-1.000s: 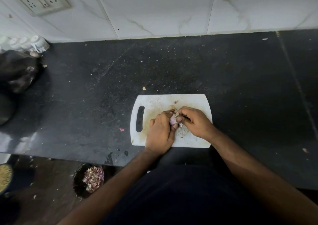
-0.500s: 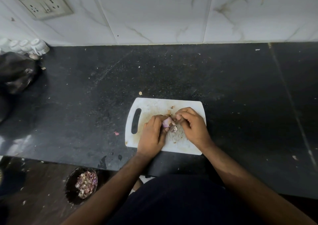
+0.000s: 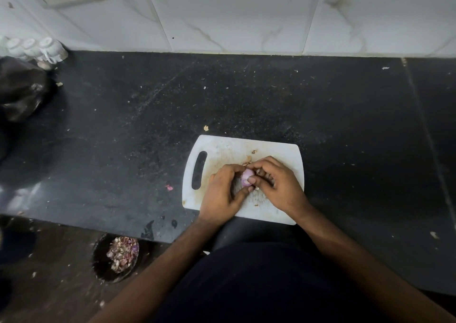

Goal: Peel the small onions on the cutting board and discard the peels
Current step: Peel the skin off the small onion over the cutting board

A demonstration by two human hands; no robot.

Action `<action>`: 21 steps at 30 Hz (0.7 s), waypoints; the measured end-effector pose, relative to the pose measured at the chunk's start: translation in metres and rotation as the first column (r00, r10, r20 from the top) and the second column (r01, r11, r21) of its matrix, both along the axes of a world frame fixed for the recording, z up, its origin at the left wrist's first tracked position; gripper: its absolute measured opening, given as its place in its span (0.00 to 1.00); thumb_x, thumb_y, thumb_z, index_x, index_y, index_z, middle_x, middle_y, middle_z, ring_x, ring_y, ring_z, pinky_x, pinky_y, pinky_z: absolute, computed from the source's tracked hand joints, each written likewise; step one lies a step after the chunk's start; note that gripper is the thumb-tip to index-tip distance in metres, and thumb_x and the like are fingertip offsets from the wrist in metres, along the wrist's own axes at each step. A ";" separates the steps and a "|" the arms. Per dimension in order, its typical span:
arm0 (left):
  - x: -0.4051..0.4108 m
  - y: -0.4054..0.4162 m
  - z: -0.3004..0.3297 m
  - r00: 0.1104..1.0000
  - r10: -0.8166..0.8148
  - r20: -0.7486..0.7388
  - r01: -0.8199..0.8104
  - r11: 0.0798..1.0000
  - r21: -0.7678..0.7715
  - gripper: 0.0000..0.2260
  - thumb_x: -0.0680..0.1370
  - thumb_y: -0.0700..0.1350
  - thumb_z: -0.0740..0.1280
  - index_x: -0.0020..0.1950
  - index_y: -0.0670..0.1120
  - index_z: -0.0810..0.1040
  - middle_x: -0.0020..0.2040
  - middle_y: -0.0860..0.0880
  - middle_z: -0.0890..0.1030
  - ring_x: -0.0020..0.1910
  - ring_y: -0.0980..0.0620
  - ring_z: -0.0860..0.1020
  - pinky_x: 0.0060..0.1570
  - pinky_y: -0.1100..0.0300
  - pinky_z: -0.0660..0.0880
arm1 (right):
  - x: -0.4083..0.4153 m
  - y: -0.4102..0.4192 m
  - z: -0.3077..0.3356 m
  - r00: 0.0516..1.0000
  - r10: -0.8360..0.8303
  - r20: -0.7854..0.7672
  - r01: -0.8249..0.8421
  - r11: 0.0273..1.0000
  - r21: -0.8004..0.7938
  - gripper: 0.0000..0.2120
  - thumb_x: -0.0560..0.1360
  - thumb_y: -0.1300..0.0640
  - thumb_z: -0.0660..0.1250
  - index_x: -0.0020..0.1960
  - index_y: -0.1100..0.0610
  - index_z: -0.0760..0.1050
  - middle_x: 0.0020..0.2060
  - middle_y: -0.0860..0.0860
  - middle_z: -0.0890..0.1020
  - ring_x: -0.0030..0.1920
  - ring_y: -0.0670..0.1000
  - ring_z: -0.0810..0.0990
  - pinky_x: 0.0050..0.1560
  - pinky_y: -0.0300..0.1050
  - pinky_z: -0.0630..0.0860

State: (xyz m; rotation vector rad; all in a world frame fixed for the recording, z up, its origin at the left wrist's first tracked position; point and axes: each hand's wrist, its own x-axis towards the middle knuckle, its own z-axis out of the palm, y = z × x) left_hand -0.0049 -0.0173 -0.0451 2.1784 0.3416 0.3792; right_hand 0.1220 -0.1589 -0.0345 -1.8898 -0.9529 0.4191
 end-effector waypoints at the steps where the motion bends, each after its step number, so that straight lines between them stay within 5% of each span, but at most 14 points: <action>1: 0.001 0.001 -0.001 1.000 0.003 -0.008 -0.003 1.000 -0.009 0.17 0.78 0.50 0.74 0.63 0.46 0.75 0.57 0.53 0.81 0.55 0.52 0.80 0.54 0.48 0.77 | 0.001 0.000 0.000 1.000 0.007 -0.012 -0.007 1.000 0.005 0.12 0.76 0.57 0.75 0.59 0.53 0.82 0.52 0.45 0.82 0.54 0.44 0.81 0.56 0.33 0.75; 9: 0.003 0.002 0.000 1.000 0.011 -0.007 -0.011 1.000 -0.010 0.22 0.78 0.48 0.74 0.71 0.50 0.75 0.63 0.57 0.81 0.61 0.56 0.79 0.62 0.52 0.76 | 0.005 -0.002 -0.001 0.997 0.035 -0.075 -0.034 0.999 0.018 0.13 0.78 0.60 0.72 0.62 0.56 0.83 0.53 0.46 0.83 0.56 0.45 0.82 0.59 0.38 0.77; 15: 0.004 0.002 0.002 0.999 0.042 -0.014 -0.043 0.997 -0.066 0.13 0.76 0.46 0.77 0.57 0.46 0.80 0.52 0.55 0.84 0.52 0.62 0.80 0.54 0.65 0.74 | 0.004 -0.004 -0.001 0.998 0.038 -0.058 -0.034 0.997 0.062 0.14 0.78 0.64 0.71 0.63 0.57 0.83 0.53 0.47 0.84 0.57 0.44 0.82 0.60 0.38 0.77; 21: 0.002 0.002 0.001 0.998 0.059 0.005 -0.057 0.984 -0.170 0.14 0.74 0.47 0.79 0.53 0.50 0.77 0.54 0.55 0.83 0.55 0.50 0.82 0.55 0.47 0.79 | -0.001 -0.003 0.001 1.000 -0.024 -0.020 0.025 0.998 0.058 0.10 0.77 0.63 0.73 0.57 0.56 0.85 0.50 0.47 0.85 0.53 0.44 0.83 0.57 0.41 0.79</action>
